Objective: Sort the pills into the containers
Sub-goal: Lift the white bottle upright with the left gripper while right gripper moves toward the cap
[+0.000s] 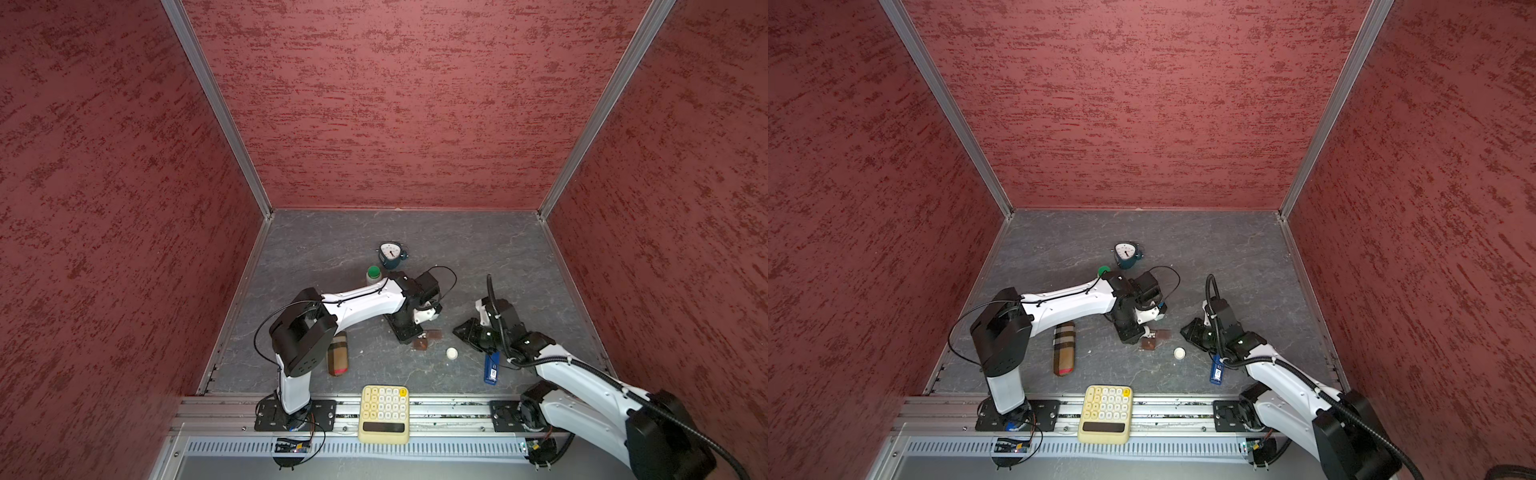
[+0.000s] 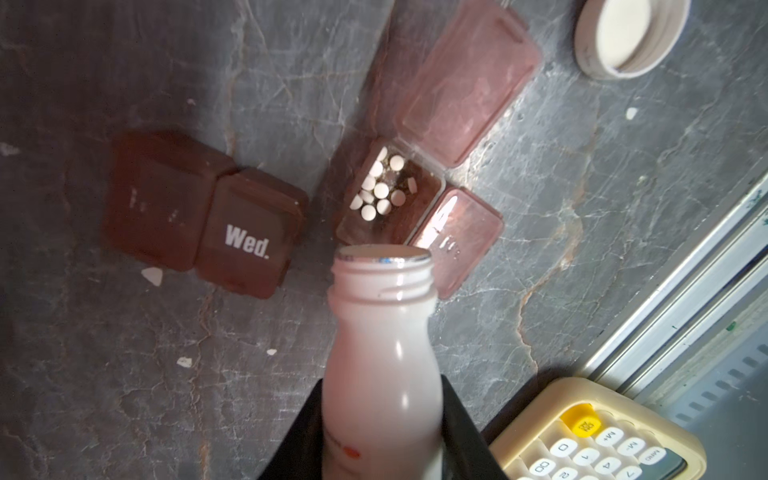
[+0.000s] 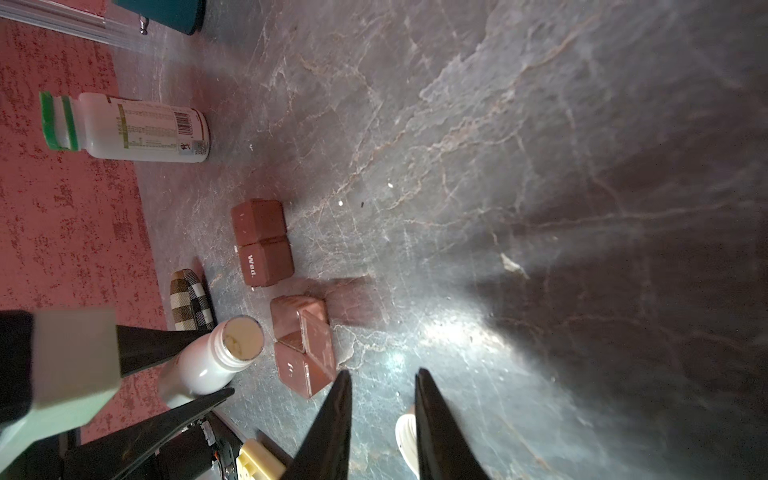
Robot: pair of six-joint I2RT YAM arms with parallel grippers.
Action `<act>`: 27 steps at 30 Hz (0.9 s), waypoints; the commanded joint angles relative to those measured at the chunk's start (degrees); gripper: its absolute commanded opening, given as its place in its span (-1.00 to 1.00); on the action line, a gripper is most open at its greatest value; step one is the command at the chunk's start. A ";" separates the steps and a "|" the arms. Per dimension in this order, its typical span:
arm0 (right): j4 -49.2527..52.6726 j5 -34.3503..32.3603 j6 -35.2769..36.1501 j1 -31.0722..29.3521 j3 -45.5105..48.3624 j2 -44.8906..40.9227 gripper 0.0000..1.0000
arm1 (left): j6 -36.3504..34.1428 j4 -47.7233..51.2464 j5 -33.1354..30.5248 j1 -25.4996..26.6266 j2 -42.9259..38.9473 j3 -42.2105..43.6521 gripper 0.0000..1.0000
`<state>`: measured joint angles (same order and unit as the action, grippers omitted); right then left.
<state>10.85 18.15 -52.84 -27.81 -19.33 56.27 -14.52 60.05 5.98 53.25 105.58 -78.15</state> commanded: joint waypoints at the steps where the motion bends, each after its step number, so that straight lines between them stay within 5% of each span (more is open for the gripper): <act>1: 1.18 -1.72 -1.32 0.65 -0.91 -1.66 -0.44 | 0.89 -3.89 0.88 -0.26 -2.66 2.01 -1.00; 27: 13.53 -6.95 -0.11 0.65 -9.78 -5.04 -0.38 | 5.90 -40.82 2.02 -1.34 -26.01 27.14 -1.00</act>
<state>22.41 13.26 -53.74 -27.68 -26.70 51.13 -9.43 27.16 7.16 52.29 81.76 -52.56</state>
